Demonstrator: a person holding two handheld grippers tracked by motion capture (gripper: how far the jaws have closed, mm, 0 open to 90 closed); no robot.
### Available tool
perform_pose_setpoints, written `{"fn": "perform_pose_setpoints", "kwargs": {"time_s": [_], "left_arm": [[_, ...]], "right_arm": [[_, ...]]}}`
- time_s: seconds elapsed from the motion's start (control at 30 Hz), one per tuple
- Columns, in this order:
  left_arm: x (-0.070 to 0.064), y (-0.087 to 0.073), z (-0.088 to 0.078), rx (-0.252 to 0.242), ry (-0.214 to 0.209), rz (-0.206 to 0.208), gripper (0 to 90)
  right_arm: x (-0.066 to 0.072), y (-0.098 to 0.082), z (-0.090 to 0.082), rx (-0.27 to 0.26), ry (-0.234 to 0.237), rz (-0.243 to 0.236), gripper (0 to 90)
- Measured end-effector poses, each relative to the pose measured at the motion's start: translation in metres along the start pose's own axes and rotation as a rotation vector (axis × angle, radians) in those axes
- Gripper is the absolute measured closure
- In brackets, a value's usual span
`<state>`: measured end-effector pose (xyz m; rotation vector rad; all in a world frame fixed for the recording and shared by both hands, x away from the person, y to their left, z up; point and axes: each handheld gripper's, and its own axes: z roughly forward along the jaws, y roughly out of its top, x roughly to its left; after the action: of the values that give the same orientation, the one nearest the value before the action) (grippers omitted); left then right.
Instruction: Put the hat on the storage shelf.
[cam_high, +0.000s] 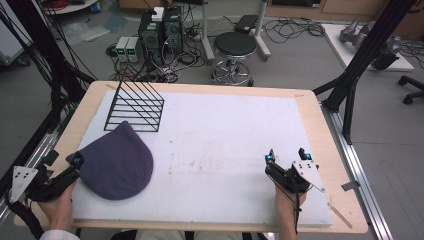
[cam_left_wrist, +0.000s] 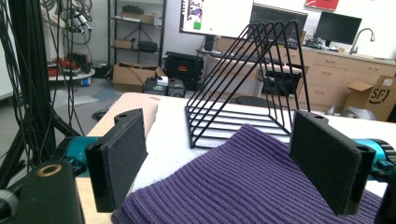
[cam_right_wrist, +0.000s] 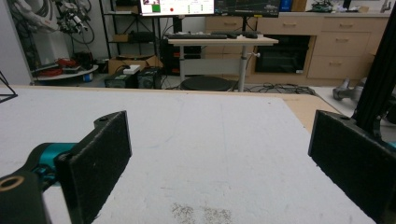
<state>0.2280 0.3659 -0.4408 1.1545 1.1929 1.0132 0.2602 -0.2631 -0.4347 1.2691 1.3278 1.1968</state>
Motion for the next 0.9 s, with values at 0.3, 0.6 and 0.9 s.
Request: {"fn": "perform_pose_setpoints", "kwargs": {"time_s": [0.3, 0.6, 0.9], "left_arm": [[-0.0003, -0.0001, -0.001, 0.002, -0.005, -0.008, 19.6], [0.0003, -0.0002, -0.0008, 0.002, -0.005, -0.013, 19.6], [-0.0013, 0.0001, 0.0002, 0.006, -0.026, -0.015, 19.6]], "right_arm": [[0.0, -0.0001, -0.0007, 0.005, 0.001, 0.007, 5.2], [-0.0016, -0.0006, 0.0003, 0.004, -0.004, 0.003, 5.2], [-0.0009, -0.0007, 0.0001, 0.013, 0.0, 0.009, 5.2]]}}
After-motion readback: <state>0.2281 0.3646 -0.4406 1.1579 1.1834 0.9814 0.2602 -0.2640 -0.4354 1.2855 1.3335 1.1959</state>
